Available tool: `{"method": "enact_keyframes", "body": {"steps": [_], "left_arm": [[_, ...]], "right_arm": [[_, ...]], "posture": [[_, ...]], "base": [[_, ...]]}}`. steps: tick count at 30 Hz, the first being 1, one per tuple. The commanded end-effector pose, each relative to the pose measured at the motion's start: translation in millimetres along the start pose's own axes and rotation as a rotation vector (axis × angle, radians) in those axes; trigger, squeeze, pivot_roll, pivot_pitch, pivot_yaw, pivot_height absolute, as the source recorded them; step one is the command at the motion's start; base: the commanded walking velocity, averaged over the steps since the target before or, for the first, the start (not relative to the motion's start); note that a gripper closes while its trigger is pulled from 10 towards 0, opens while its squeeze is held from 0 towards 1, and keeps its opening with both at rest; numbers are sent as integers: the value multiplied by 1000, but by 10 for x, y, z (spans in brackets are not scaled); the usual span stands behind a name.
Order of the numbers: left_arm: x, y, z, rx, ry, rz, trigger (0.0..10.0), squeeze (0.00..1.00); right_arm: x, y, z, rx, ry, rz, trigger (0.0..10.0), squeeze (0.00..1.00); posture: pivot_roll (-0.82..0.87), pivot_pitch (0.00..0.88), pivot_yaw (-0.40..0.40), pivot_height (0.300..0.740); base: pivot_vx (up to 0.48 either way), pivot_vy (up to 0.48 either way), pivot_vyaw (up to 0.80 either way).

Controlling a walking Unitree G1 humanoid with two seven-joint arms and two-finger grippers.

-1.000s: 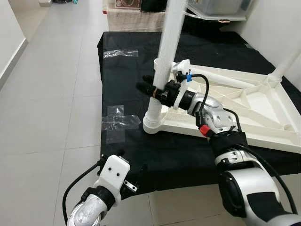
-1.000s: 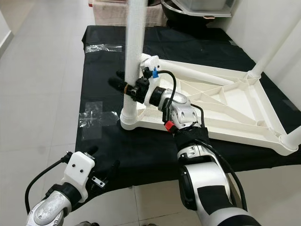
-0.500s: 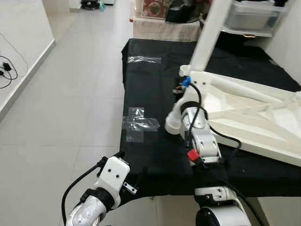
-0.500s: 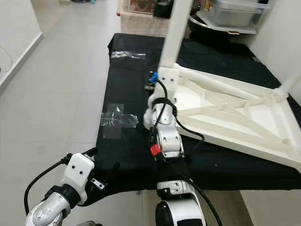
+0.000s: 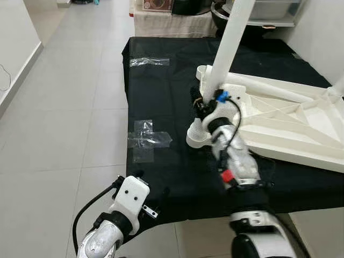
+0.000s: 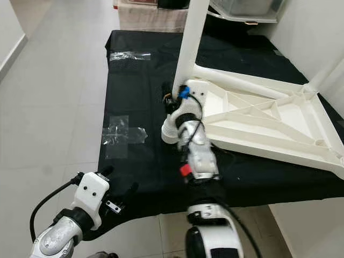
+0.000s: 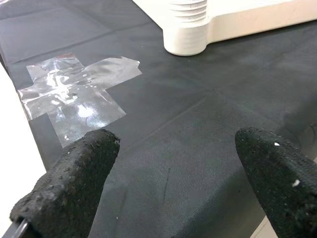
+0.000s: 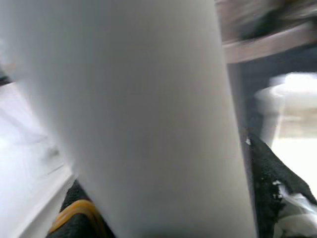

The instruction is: Building children table

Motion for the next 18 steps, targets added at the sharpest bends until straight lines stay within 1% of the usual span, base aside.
{"method": "enact_keyframes", "body": {"steps": [1,2,3,4,5,6,8,9,10,11,14,16,17,18], "left_arm": [[-67,-31,15,-9,21,8,10000,0],[-70,-33,16,-9,22,8,10000,0],[-70,-33,16,-9,22,8,10000,0],[-73,-38,16,-10,23,7,10000,0],[-69,-37,10,-11,22,6,10000,0],[-69,-37,10,-11,22,6,10000,0],[-67,-37,3,-12,21,5,10000,0],[-67,-37,3,-12,21,5,10000,0],[-65,-35,1,-9,22,3,10000,0],[-65,-35,1,-9,22,3,10000,0],[-66,-32,3,-4,25,0,10000,0],[-67,-36,8,-6,25,0,10000,0],[-68,-35,8,-6,25,0,10000,0],[-68,-35,8,-6,25,0,10000,0]], "right_arm": [[-47,185,47,220,42,-80,10000,0],[-38,208,80,296,55,-86,10000,0],[-38,208,80,296,55,-86,10000,0],[-3,261,113,409,63,-97,10000,0],[30,322,127,516,80,-106,10000,0],[30,322,127,516,80,-106,10000,0],[60,378,146,638,98,-113,10000,0],[60,378,146,638,98,-113,10000,0],[73,409,137,681,98,-105,10000,0],[73,409,137,681,98,-105,10000,0],[118,562,6,808,120,-40,10000,0],[94,596,-30,837,151,3,10000,0],[83,596,-48,832,161,21,10000,0],[83,596,-48,832,161,21,10000,0]], "posture": [[131,118,-110,740],[131,118,-110,740],[131,118,-110,740],[138,111,-114,740],[141,124,-117,740],[141,124,-117,740],[141,128,-116,740],[141,128,-116,740],[143,120,-117,740],[143,120,-117,740],[149,122,-120,740],[150,123,-117,740],[150,125,-119,740],[150,125,-119,740]], "base": [[0,0,0],[0,0,0],[0,0,0],[0,0,0],[0,0,0],[0,0,0],[0,0,0],[0,0,0],[0,0,0],[0,0,0],[0,0,0],[0,0,0],[0,0,0],[0,0,0]]}}
Point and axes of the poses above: a point about 5 cm out from each wrist's last joint towards the gripper, its own z axis pointing back from the gripper into the wrist, its own x axis along the axis of the wrist's last joint, y = z × x, the point moved 4 cm from there along -z, pointing out of the wrist towards the gripper, and after that the axes turned 1 degree about z, right-handed, at the moved point
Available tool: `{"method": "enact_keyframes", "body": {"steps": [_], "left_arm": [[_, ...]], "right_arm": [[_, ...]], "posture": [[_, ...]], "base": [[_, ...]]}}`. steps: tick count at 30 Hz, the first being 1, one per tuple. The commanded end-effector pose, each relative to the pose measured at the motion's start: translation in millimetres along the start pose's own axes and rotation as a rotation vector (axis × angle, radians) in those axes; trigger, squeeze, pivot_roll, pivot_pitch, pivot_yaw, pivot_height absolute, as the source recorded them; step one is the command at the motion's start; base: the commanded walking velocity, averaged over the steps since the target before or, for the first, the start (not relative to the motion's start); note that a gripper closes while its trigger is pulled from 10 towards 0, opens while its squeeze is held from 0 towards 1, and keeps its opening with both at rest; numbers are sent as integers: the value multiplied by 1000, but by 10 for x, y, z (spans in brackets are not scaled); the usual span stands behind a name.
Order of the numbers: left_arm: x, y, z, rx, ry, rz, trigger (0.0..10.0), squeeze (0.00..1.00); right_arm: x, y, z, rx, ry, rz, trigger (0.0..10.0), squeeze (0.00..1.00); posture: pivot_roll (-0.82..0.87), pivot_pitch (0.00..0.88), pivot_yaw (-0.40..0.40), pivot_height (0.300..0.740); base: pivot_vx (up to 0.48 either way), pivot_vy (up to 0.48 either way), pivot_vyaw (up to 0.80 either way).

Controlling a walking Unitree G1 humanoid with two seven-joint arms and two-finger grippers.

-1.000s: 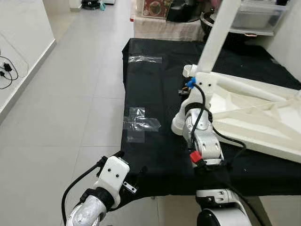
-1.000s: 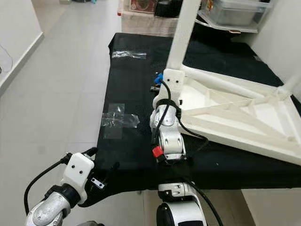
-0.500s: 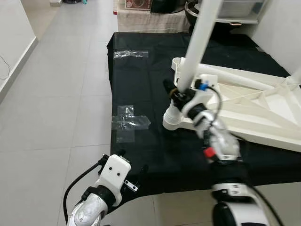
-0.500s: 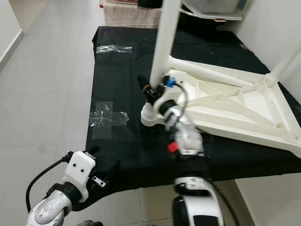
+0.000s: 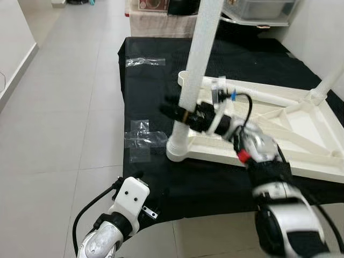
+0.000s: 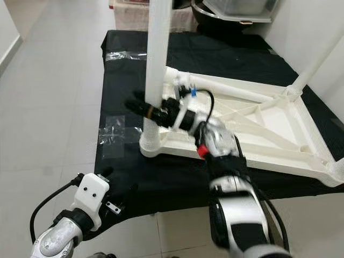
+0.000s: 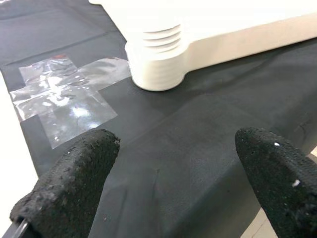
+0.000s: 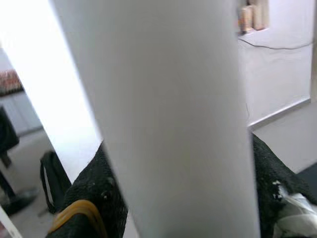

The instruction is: Building children table

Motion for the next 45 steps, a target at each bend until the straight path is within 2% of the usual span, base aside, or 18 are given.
{"method": "enact_keyframes", "body": {"steps": [1,14,15,16,17,22,24,25,27,28,29,31,35,39,40,41,42,45], "left_arm": [[-59,-27,12,-7,24,2,10000,0],[-61,-28,18,-7,28,1,10000,0],[-61,-28,22,-5,26,2,10000,0],[-61,-28,22,-5,26,2,10000,0],[-62,-18,17,-3,28,0,10000,0],[-59,-11,8,-4,26,-1,10000,0],[-62,-11,9,-6,26,1,10000,0],[-62,-11,9,-6,26,1,10000,0],[-65,-13,9,-11,26,0,10000,0],[-65,-13,9,-11,26,0,10000,0],[-64,-14,10,-13,26,0,10000,0],[-59,-10,9,-13,23,-3,10000,0],[-62,-4,10,-7,24,-5,10000,0],[-60,0,5,-3,24,-6,10000,0],[-58,-6,1,-7,24,-3,10000,0],[-58,-6,1,-7,24,-3,10000,0],[-58,-8,-2,-9,24,-1,10000,0],[-59,-9,-6,-10,24,0,10000,0]], "right_arm": [[-133,21,-42,18,56,12,10000,0],[-190,-17,-16,-9,113,81,10000,0],[-187,-70,-16,-56,108,99,0,0],[-187,-70,-16,-56,108,99,0,0],[-166,-249,-14,-225,96,144,0,0],[-179,-489,124,-522,96,170,0,0],[-235,-597,289,-748,120,204,0,0],[-235,-597,289,-748,120,204,0,0],[-289,-643,530,-1053,111,207,0,0],[-289,-643,530,-1053,111,207,0,0],[-313,-626,642,-1181,118,209,0,0],[-359,-489,857,-1451,89,168,0,0],[-393,-350,886,-1582,52,150,0,0],[-378,-268,651,-1550,-11,125,706,0],[-224,-199,366,-1383,-113,177,10000,0],[-224,-199,366,-1383,-113,177,10000,0],[-170,-168,295,-1317,-140,207,10000,1000],[-123,-152,289,-1275,-151,261,10000,1000]], "posture": [[151,125,-119,740],[145,129,-116,740],[147,125,-115,740],[147,125,-115,740],[145,129,-115,740],[138,136,-116,740],[130,134,-111,740],[130,134,-111,740],[124,132,-109,740],[124,132,-109,740],[123,132,-109,740],[128,142,-110,740],[130,140,-109,740],[129,139,-109,740],[127,139,-109,740],[127,139,-109,740],[125,137,-111,740],[119,140,-111,740]], "base": [[0,0,0],[0,0,0],[0,0,0],[0,0,0],[0,0,0],[0,0,0],[0,0,0],[0,0,0],[0,0,0],[0,0,0],[0,0,0],[0,0,0],[0,0,0],[0,0,0],[0,0,0],[0,0,0],[0,0,0],[0,0,0]]}}
Point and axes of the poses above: a point about 5 cm out from each wrist's last joint towards the gripper, its own z axis pointing back from the gripper into the wrist, its own x axis along the axis of the wrist's last joint, y = z × x, the point moved 4 cm from there along -z, pointing out of the wrist towards the gripper, and after that the axes turned 1 degree about z, right-handed, at the moved point
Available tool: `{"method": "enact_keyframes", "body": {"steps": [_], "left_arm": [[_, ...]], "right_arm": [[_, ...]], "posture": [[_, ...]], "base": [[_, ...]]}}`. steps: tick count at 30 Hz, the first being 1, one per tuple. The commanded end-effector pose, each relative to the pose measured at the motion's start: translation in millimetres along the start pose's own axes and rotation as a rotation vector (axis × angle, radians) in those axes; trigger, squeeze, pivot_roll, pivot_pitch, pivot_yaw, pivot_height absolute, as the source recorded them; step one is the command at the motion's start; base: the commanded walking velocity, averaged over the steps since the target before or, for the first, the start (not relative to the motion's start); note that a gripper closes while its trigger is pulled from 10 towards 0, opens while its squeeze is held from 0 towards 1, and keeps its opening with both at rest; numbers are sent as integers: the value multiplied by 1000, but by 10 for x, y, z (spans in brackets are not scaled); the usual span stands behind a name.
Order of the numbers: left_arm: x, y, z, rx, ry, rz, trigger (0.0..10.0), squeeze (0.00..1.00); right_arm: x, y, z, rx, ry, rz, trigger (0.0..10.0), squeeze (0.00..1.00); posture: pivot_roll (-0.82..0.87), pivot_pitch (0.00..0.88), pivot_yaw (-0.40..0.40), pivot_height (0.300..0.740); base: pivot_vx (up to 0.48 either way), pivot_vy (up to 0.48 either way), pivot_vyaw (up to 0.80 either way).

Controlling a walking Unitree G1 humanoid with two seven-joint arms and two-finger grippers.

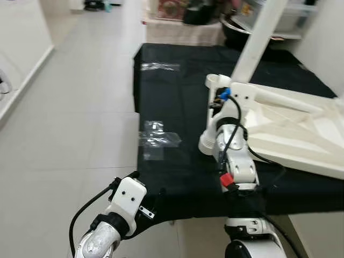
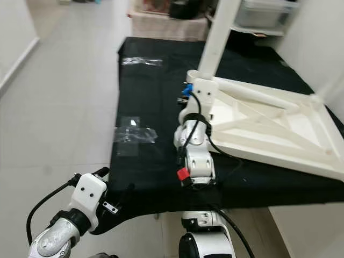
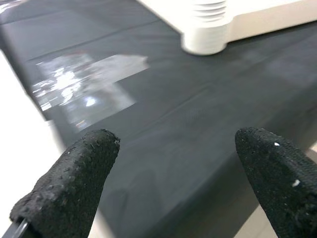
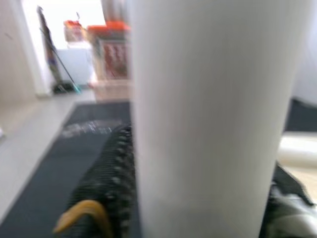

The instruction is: Building children table

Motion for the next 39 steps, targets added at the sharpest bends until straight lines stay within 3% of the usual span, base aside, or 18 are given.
{"method": "enact_keyframes", "body": {"steps": [1,5,6,7,9,11,12,16,18,20,22,26,29,34,35,37,38,39], "left_arm": [[-58,-19,7,-7,24,7,10000,0],[-61,-19,4,-5,25,8,10000,0],[-64,-19,4,-5,26,7,10000,0],[-63,-18,5,-5,25,8,10000,0],[-63,-18,5,-5,25,8,10000,0],[-89,-29,25,-3,30,16,10000,0],[-89,-29,25,-3,30,16,10000,0],[-116,-47,38,-6,35,16,10000,0],[-116,-47,38,-6,35,16,10000,0],[-118,-52,34,-9,35,14,10000,0],[-118,-52,34,-9,35,14,10000,0],[-120,-47,40,-5,37,13,10000,0],[-121,-50,52,-7,38,13,10000,0],[-120,-63,61,-12,39,14,10000,0],[-121,-67,64,-12,39,15,10000,0],[-122,-69,67,-11,39,15,10000,0],[-126,-72,69,-12,40,16,10000,0],[-130,-75,68,-14,41,16,10000,0]], "right_arm": [[-75,37,94,22,5,-27,10000,1000],[-74,-40,102,76,4,-46,10000,1000],[-86,-41,72,146,11,-49,10000,663],[-101,-79,35,196,26,-48,10000,0],[-109,-110,10,229,35,-49,10000,0],[-242,-159,-66,473,152,-194,10000,0],[-242,-159,-66,473,152,-194,10000,0],[-204,-113,15,863,210,-244,10000,0],[-204,-113,15,863,210,-244,10000,0],[-200,-70,57,1001,241,-234,10000,0],[-200,-70,57,1001,241,-234,10000,0],[-73,58,128,1264,235,-240,10000,0],[42,136,127,1368,209,-274,10000,0],[91,194,133,1436,198,-268,10000,0],[82,212,137,1444,202,-257,8824,0],[73,221,140,1451,205,-250,8824,0],[52,225,158,1460,214,-246,0,0],[39,220,178,1468,219,-255,0,0]], "posture": [[118,140,-111,740],[120,137,-115,740],[122,136,-114,740],[122,136,-114,740],[122,136,-114,740],[113,100,-106,740],[113,100,-106,740],[119,78,-113,740],[119,78,-113,740],[125,76,-119,740],[125,76,-119,740],[141,75,-116,740],[142,74,-119,740],[146,76,-126,740],[147,75,-127,740],[147,75,-127,740],[147,70,-126,740],[146,61,-125,740]], "base": [[0,0,0],[0,0,0],[0,0,0],[0,0,0],[0,0,0],[0,0,0],[0,0,0],[0,0,0],[0,0,0],[0,0,0],[0,0,0],[0,0,0],[0,0,0],[0,0,0],[0,0,0],[0,0,0],[0,0,0],[0,0,0]]}}
Point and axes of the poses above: a point about 5 cm out from each wrist's last joint towards the gripper, its own z axis pointing back from the gripper into the wrist, its own x axis along the axis of the wrist's last joint, y = z × x, the point moved 4 cm from there along -z, pointing out of the wrist towards the gripper, and after that the axes turned 1 degree about z, right-handed, at the moved point
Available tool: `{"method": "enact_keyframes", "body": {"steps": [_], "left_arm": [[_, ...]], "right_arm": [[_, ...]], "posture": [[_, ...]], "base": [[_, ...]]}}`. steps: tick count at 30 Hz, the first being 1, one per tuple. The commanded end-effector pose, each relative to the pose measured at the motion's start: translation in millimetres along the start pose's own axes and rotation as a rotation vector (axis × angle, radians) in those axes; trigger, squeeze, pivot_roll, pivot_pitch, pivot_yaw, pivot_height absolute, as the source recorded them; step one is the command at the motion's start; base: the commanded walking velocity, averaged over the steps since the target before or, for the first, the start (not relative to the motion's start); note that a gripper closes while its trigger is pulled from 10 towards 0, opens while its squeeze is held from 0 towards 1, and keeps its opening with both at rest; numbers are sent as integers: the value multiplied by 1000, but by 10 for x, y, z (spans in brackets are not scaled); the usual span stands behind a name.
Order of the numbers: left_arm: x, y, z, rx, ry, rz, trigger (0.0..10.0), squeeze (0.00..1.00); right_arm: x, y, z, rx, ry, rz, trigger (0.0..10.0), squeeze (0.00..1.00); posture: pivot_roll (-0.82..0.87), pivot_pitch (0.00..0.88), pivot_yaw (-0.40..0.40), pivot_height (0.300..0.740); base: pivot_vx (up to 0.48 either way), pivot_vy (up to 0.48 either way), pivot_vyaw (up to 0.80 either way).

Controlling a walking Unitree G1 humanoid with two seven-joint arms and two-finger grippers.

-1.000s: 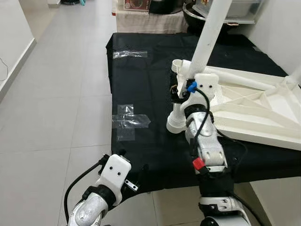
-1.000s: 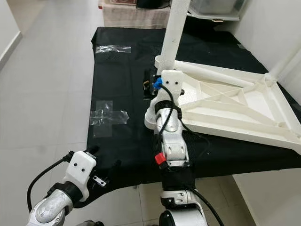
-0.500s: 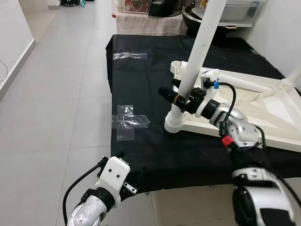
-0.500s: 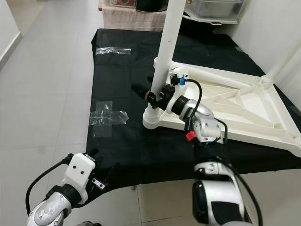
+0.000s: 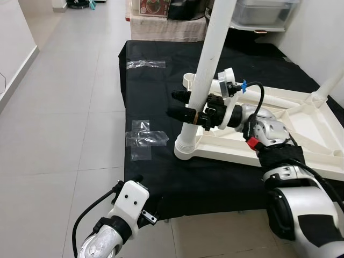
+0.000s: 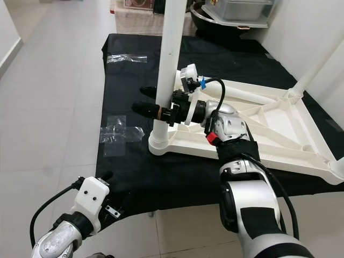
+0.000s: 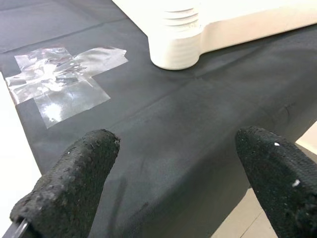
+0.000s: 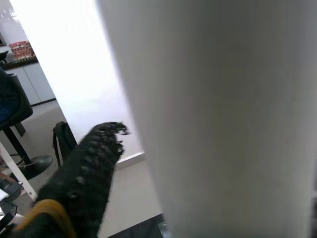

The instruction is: Building children table

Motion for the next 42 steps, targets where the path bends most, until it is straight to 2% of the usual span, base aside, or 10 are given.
{"method": "enact_keyframes", "body": {"steps": [1,13,23,32,33,35,36,40,41,42], "left_arm": [[-39,-37,16,-12,12,-1,10000,0],[-43,-40,2,-3,9,0,10000,0],[-52,-24,-16,-1,7,-12,10000,0],[-17,-45,-22,-26,-11,-19,10000,0],[-22,-46,-23,-30,-9,-17,10000,0],[-17,-44,-31,-31,-10,-15,10000,0],[-20,-39,-35,-30,-8,-10,10000,0],[-20,-33,-37,-27,-8,-7,10000,0],[-16,-21,-36,-21,-8,-5,10000,0],[-16,-21,-36,-21,-8,-5,10000,0]], "right_arm": [[-37,77,-72,69,11,-2,0,0],[-140,-253,-56,-357,-14,50,0,0],[-351,-400,703,-1454,25,164,0,0],[-408,-233,669,-1648,-41,131,0,0],[-396,-238,527,-1586,-69,129,10000,0],[-364,-227,419,-1539,-106,126,10000,0],[-289,-211,303,-1441,-165,157,10000,1000],[-252,-199,336,-1453,-174,179,10000,1000],[-213,-247,382,-1443,-178,182,10000,278],[-213,-247,382,-1443,-178,182,10000,278]], "posture": [[146,61,-125,740],[142,73,-126,740],[137,58,-122,740],[146,64,-126,740],[143,61,-121,740],[142,67,-123,740],[141,70,-121,740],[139,81,-119,740],[141,81,-120,740],[141,81,-120,740]], "base": [[0,0,0],[0,0,0],[0,0,0],[0,0,0],[0,0,0],[0,0,0],[0,0,0],[0,0,0],[0,0,0],[0,0,0]]}}
Point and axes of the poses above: a point about 5 cm out from each wrist's last joint towards the gripper, its own z axis pointing back from the gripper into the wrist, its own x axis along the axis of the wrist's last joint, y = z × x, the point moved 4 cm from there along -z, pointing out of the wrist towards the gripper, and after that the axes turned 1 degree about z, right-handed, at the moved point
